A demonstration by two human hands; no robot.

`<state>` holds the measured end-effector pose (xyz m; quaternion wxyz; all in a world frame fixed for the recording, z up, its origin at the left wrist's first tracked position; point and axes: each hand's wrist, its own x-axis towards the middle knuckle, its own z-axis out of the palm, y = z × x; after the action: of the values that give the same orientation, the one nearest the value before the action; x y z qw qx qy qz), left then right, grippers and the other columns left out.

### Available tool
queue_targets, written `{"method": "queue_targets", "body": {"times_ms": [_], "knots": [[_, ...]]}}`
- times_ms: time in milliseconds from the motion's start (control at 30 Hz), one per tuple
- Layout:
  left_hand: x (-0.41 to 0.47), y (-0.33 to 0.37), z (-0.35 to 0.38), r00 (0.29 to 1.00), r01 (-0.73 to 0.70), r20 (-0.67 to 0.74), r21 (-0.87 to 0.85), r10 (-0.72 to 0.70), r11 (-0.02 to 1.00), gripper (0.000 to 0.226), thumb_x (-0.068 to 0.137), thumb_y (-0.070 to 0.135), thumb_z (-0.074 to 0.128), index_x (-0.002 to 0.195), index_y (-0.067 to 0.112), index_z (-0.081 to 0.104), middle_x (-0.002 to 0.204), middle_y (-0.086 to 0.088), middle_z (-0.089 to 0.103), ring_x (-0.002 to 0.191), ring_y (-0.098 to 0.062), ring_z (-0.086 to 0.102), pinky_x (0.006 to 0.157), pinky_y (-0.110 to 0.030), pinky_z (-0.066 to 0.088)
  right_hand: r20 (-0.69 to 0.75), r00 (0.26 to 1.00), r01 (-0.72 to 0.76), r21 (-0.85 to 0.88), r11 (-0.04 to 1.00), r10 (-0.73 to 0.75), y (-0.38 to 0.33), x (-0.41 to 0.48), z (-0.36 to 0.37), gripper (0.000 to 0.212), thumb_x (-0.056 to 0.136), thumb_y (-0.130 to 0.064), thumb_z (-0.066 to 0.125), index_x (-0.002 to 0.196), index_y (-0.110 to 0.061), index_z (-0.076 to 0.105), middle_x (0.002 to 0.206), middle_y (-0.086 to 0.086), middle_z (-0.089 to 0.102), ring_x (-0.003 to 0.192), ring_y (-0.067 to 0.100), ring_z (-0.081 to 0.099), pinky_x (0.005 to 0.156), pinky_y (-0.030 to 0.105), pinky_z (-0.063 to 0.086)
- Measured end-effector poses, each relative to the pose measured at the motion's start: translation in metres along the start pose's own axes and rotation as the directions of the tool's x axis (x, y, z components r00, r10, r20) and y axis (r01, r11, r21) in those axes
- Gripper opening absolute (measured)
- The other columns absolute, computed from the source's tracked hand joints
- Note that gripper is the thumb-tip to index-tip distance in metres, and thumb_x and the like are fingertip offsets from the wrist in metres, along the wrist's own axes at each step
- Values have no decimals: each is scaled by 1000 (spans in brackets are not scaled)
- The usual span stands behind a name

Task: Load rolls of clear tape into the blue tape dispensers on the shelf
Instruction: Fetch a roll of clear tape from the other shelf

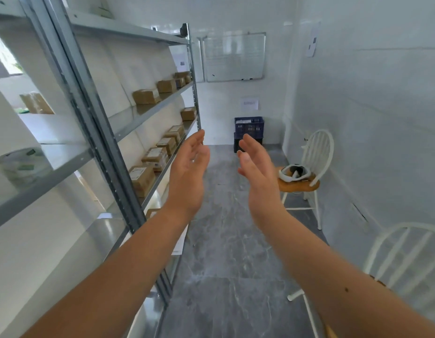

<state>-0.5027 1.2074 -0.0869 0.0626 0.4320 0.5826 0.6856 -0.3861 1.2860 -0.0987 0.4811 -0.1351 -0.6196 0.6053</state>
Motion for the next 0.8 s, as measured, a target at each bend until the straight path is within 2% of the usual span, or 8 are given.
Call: {"method": "queue_targets", "body": {"times_ms": [67, 100, 200, 300, 400, 500, 633, 800], "knots": [[23, -13, 9, 999, 20, -36, 6, -20, 1000, 40, 107, 35, 49, 145, 21, 53, 140, 14, 59, 119, 18, 56, 92, -6, 47, 32, 999, -17, 11, 1000, 16, 10, 35, -5, 47, 100, -37, 54, 147, -32, 48, 151, -10, 52, 139, 7, 50, 113, 32, 46], [35, -19, 11, 998, 19, -57, 26, -17, 999, 43, 107, 39, 49, 146, 21, 53, 142, 12, 59, 121, 16, 56, 92, -5, 46, 52, 998, -22, 18, 1000, 21, 15, 52, -6, 47, 101, -36, 55, 147, -30, 48, 150, -10, 53, 138, 7, 51, 113, 32, 47], [65, -35, 7, 993, 7, -117, 114, 7, 993, 51, 102, 48, 45, 147, 26, 52, 145, 14, 57, 131, 8, 53, 104, -15, 44, 122, 992, -30, 27, 999, 26, 28, 94, 1, 50, 95, -43, 54, 144, -34, 50, 143, -15, 56, 136, 6, 53, 110, 28, 48], [89, -43, -13, 976, 24, -217, 172, 14, 985, 52, 100, 49, 46, 147, 28, 51, 149, 12, 55, 136, -1, 51, 112, -28, 44, 219, 975, -67, 78, 995, 48, 45, 122, 24, 56, 95, -44, 53, 149, -28, 49, 148, -11, 56, 137, 6, 53, 110, 28, 48], [102, -48, -44, 942, 37, -332, 219, 38, 975, 51, 98, 47, 52, 147, 33, 47, 150, 10, 54, 135, -2, 53, 104, -20, 43, 336, 940, -107, 124, 987, 60, 64, 141, 64, 60, 94, -43, 53, 150, -25, 49, 151, -7, 55, 135, 5, 54, 107, 22, 48], [103, -54, -83, 884, 70, -462, 272, 67, 960, 54, 98, 41, 51, 151, 29, 44, 150, 6, 54, 133, -1, 54, 104, -20, 46, 456, 887, -161, 157, 974, 73, 84, 152, 113, 59, 92, -43, 56, 149, -27, 50, 150, -8, 55, 135, 5, 54, 103, 18, 49], [96, -57, -135, 790, 129, -605, 321, 99, 938, 52, 97, 42, 49, 148, 31, 45, 150, 4, 53, 138, -13, 53, 117, -44, 43, 585, 809, -196, 180, 964, 55, 102, 151, 180, 60, 94, -44, 54, 150, -25, 47, 152, -5, 54, 138, 11, 52, 115, 36, 45], [78, -49, -197, 600, 190, -775, 376, 196, 907, 46, 99, 42, 48, 144, 34, 45, 144, 5, 56, 133, -13, 56, 114, -42, 47, 741, 670, -277, 207, 938, 34, 108, 133, 257, 52, 97, -45, 51, 147, -31, 46, 153, -7, 51, 136, 9, 51, 116, 35, 42]]}}
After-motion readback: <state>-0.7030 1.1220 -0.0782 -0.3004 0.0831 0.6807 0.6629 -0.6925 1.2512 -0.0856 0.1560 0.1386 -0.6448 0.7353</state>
